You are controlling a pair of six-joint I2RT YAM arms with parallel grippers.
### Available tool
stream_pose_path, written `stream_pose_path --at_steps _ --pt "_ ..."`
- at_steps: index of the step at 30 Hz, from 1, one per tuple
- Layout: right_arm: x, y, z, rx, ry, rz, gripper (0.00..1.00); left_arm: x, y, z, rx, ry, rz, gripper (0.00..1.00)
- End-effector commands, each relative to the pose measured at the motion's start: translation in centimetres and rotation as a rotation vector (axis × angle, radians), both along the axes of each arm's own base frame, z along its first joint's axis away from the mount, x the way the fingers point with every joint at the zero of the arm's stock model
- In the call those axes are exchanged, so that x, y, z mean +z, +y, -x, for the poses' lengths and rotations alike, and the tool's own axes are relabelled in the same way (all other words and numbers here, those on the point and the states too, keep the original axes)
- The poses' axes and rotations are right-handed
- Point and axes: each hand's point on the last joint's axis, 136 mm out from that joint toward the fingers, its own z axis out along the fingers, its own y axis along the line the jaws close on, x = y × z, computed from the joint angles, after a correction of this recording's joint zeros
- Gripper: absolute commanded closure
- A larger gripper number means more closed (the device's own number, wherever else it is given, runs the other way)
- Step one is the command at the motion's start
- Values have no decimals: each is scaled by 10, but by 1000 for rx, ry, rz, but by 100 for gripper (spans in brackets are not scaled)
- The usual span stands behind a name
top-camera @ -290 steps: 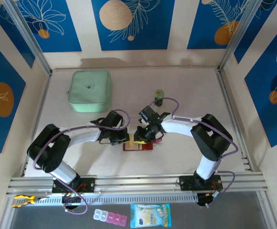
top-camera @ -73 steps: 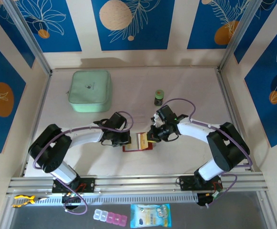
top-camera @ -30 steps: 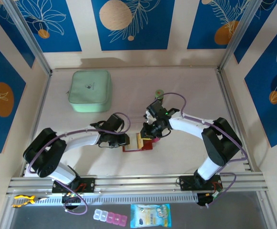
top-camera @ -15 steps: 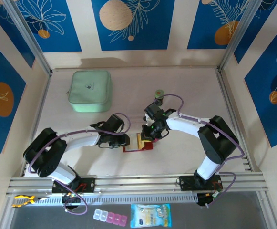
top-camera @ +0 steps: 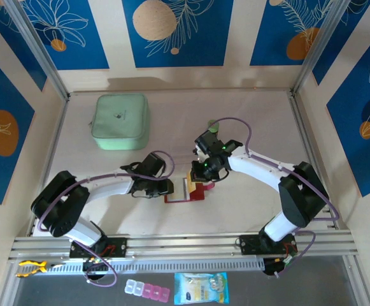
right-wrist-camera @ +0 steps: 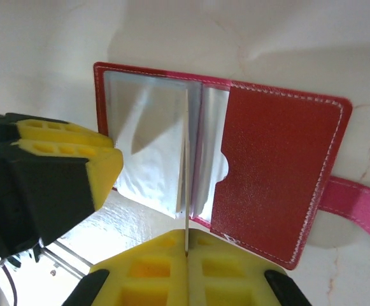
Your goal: Take the credit cards out of the card holder
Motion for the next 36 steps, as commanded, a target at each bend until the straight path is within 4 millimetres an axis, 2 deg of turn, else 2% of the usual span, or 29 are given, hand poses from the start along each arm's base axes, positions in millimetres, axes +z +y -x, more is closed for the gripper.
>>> stream_pose_path --at_steps 1,7,14,20,29,36 --pt "15 -7 -1 94 -65 32 93 5 4 -2 -12 -9 -17 76" --pt "31 0 -9 383 -219 43 95 12 12 -2 4 -30 -35 75" --pt "31 -5 -30 819 -473 212 100 18 20 -5 25 -42 -40 75" --pt "39 0 -48 1074 -536 231 100 25 33 -13 68 -42 -21 75" --pt "56 13 -89 1126 -552 128 100 40 55 -24 116 -41 -25 75" --pt "48 16 -116 1146 -528 111 100 45 64 -33 147 -34 -15 75"
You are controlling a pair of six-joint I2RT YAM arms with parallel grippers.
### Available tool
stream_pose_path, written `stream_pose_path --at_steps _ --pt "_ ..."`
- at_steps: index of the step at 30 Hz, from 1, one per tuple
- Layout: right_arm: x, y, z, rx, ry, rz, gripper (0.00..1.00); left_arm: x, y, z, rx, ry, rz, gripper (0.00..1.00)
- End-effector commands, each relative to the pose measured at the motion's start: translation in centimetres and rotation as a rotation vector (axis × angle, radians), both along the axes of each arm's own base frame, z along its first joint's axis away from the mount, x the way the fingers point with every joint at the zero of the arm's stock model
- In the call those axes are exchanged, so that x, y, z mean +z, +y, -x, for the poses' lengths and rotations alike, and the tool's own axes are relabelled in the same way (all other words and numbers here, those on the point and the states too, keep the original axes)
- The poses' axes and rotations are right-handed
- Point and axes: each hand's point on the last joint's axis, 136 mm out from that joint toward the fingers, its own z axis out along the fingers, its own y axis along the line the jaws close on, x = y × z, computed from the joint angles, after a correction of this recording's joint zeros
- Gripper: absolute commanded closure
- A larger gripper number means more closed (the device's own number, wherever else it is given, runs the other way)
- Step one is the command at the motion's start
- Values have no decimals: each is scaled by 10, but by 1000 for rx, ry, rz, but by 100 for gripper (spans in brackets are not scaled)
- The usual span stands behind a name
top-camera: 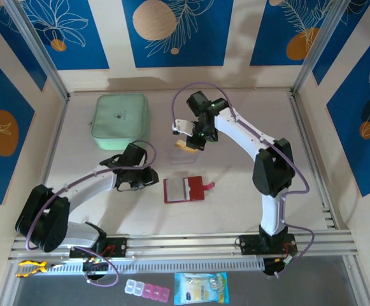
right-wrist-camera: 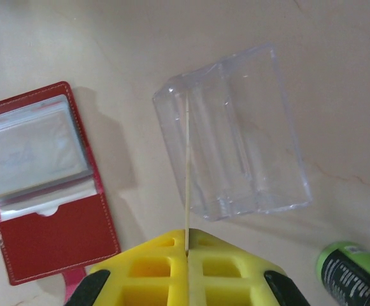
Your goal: Take the credit cards out of the card holder
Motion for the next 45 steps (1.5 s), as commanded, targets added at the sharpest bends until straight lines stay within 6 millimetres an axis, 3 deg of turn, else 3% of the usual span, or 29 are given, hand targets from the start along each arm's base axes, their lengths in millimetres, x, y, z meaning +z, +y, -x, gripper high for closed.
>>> stream_pose_path --at_steps 1,23,27,36,41,45 --pt "-3 3 4 61 60 -10 100 11 2 -3 -10 2 15 75" --pt "-45 5 -1 193 157 81 100 8 13 -12 18 34 14 75" --pt "-40 6 -3 200 142 82 100 9 13 -13 19 32 16 75" --pt "-7 12 -16 189 69 36 100 9 13 -13 21 37 17 75" --pt "-14 12 -24 200 48 51 100 9 15 -12 26 36 14 75" --pt "-29 15 -19 218 69 78 100 10 15 -12 28 36 13 75"
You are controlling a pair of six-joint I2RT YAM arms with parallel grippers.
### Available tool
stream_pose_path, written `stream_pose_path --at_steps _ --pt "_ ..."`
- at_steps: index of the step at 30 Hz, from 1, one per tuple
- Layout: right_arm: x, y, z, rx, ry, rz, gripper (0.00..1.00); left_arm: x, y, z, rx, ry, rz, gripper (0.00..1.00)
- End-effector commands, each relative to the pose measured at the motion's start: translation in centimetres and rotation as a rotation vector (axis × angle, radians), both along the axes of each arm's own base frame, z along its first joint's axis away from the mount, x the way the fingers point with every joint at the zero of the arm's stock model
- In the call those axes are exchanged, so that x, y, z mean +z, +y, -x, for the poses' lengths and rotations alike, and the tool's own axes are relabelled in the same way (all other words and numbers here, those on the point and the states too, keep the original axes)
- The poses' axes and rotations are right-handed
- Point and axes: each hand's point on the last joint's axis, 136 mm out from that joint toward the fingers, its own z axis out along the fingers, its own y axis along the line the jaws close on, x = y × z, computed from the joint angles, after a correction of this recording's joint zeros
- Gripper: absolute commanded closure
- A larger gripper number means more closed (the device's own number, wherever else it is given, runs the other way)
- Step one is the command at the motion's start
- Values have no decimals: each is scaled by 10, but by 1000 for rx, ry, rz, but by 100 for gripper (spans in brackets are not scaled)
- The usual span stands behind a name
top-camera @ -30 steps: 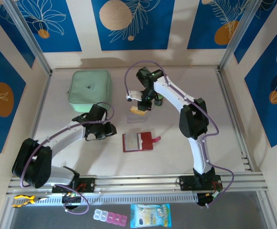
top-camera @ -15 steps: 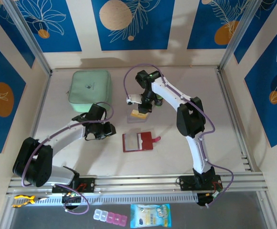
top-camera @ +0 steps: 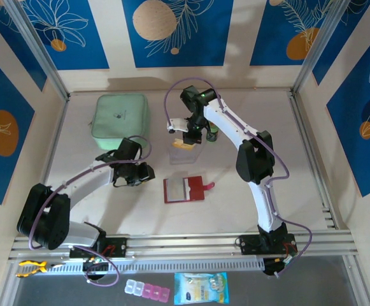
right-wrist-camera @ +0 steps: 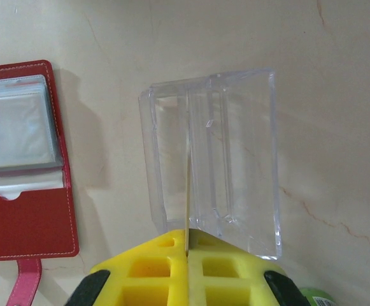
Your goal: Take the credit cards out of the card holder
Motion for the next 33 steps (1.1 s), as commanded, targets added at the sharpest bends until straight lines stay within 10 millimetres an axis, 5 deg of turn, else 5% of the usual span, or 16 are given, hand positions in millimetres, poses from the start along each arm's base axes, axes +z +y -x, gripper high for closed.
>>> stream_pose_path --at_steps 1,11,21,33 --pt "-14 4 7 44 27 27 100 5 2 -2 0 5 4 75" --pt "-49 -1 25 68 93 97 100 4 3 0 4 5 4 75" --pt "-61 -3 35 71 132 109 100 3 5 1 7 4 8 75" --pt "-38 -9 19 -8 88 87 100 5 4 0 9 -1 18 74"
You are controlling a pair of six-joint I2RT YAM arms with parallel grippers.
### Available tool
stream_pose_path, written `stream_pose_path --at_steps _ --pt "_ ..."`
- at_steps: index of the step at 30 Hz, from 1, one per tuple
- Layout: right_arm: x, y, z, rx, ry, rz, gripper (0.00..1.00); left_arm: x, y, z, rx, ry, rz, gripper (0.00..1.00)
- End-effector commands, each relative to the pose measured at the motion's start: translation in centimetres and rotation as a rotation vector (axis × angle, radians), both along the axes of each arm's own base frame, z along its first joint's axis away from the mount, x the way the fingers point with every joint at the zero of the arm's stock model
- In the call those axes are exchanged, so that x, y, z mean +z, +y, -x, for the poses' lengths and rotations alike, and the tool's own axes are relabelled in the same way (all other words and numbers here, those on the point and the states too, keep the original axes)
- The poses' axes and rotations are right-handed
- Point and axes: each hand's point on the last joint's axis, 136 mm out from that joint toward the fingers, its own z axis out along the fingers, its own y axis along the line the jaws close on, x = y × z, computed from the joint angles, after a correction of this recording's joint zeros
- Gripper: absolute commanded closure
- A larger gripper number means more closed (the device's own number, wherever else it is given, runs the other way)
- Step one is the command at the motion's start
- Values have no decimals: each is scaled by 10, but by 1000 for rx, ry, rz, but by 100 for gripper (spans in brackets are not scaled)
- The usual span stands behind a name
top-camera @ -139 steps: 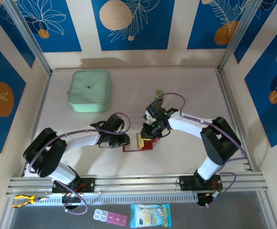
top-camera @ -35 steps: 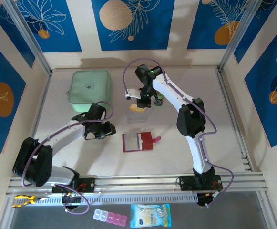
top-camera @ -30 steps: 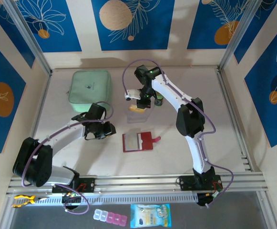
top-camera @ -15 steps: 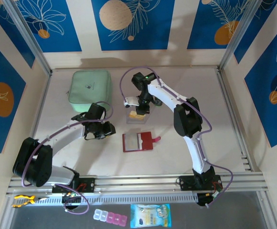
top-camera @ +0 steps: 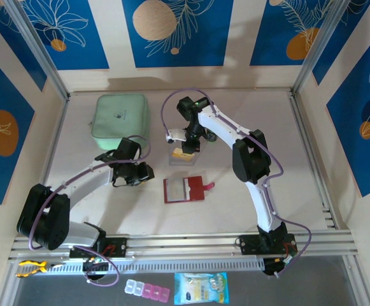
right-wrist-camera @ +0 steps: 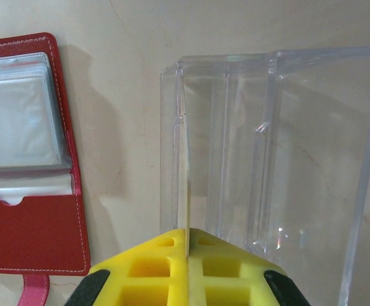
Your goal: Take the credit cards out of the card holder
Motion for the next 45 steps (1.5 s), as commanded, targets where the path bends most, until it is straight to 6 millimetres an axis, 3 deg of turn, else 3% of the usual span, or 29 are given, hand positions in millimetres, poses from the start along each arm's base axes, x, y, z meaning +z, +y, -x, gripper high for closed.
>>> stream_pose_path --at_steps 1,23,35,40,45 --pt "3 -8 0 -18 -1 28 100 4 2 1 1 -4 18 75" --pt "14 -12 -6 -36 -21 0 100 9 1 1 -1 -6 23 75" --pt "30 -12 -5 -46 -34 -30 100 9 1 0 1 -9 24 75" --pt "25 -12 -8 -54 -36 -23 100 7 1 1 1 -5 23 75" --pt "8 -12 -7 -41 -26 14 100 6 3 3 1 -4 21 75"
